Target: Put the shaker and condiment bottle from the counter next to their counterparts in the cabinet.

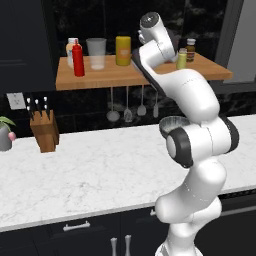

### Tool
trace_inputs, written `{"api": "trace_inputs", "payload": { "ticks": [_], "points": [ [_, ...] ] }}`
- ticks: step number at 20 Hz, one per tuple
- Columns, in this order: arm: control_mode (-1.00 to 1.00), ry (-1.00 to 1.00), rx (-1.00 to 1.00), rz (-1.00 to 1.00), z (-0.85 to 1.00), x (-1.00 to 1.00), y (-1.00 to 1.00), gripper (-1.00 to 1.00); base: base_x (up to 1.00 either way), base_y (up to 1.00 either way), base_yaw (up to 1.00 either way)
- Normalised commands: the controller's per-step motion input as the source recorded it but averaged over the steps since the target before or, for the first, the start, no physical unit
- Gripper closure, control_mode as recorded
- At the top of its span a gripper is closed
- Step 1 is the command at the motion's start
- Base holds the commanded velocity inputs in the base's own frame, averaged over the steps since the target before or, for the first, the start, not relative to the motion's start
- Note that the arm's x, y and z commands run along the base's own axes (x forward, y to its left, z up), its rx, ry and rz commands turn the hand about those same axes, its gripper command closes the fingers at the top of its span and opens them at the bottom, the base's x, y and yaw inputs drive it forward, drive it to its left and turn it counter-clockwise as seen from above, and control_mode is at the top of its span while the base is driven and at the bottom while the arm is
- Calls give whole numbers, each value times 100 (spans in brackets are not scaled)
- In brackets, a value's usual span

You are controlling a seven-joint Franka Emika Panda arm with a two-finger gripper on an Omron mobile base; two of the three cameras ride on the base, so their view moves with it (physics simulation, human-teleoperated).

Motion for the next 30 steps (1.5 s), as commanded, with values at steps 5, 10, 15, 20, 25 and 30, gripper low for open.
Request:
{"api": "trace_inputs", "payload": {
  "ticks": [5,10,15,20,25,30],
  "points": [
    [-100,0,-5,0,-17,20,-3,100,0,0,0],
    [-100,0,-4,0,-23,18,-1,100,0,0,0],
    [-100,0,-1,0,-20,17,-8,100,0,0,0],
    [-100,1,0,0,-24,7,-18,100,0,0,0],
    [-100,2,0,1,-30,9,-22,100,0,0,0],
    [-100,4,0,1,-41,22,-23,100,0,0,0]
  ]
}}
